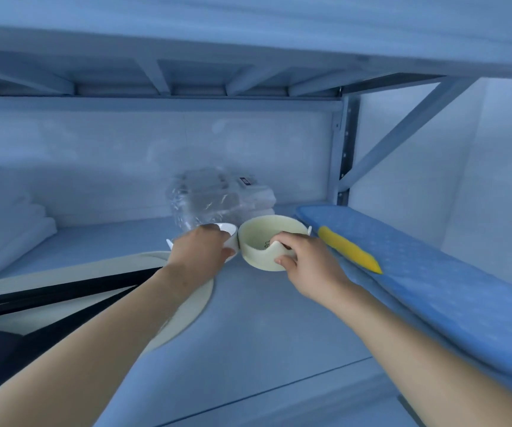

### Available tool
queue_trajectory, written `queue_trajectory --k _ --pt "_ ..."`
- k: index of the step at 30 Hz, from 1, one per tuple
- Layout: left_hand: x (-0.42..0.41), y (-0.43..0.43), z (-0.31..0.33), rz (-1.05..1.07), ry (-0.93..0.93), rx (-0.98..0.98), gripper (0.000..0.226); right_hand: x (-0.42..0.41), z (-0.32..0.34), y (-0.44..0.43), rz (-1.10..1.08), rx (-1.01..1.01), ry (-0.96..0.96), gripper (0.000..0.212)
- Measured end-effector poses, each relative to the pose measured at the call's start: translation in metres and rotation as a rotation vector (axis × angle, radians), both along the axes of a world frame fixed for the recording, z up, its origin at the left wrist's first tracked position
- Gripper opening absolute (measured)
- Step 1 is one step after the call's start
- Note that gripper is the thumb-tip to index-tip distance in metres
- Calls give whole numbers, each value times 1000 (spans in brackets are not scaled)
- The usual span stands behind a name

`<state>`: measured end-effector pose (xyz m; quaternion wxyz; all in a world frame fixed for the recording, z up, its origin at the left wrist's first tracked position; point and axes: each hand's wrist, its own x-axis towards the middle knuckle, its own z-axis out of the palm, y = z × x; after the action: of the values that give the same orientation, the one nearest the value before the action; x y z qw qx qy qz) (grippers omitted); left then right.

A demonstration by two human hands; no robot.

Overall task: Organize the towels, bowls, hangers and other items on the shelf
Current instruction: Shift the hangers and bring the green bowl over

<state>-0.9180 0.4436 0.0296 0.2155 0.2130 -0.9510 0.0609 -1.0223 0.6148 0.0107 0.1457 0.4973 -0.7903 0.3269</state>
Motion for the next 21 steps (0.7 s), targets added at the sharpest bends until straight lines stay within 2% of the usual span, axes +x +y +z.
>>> queue_trajectory --k 8,15,21 --pt "-31 2 -15 16 -54 -82 28 -6 -15 23 -2 95 12 11" --pt "-50 3 -22 62 -72 -16 21 -13 -27 22 -34 131 -1 6" --pt "-57 5 -30 147 -123 -63 17 -16 -22 15 -53 201 -31 13"
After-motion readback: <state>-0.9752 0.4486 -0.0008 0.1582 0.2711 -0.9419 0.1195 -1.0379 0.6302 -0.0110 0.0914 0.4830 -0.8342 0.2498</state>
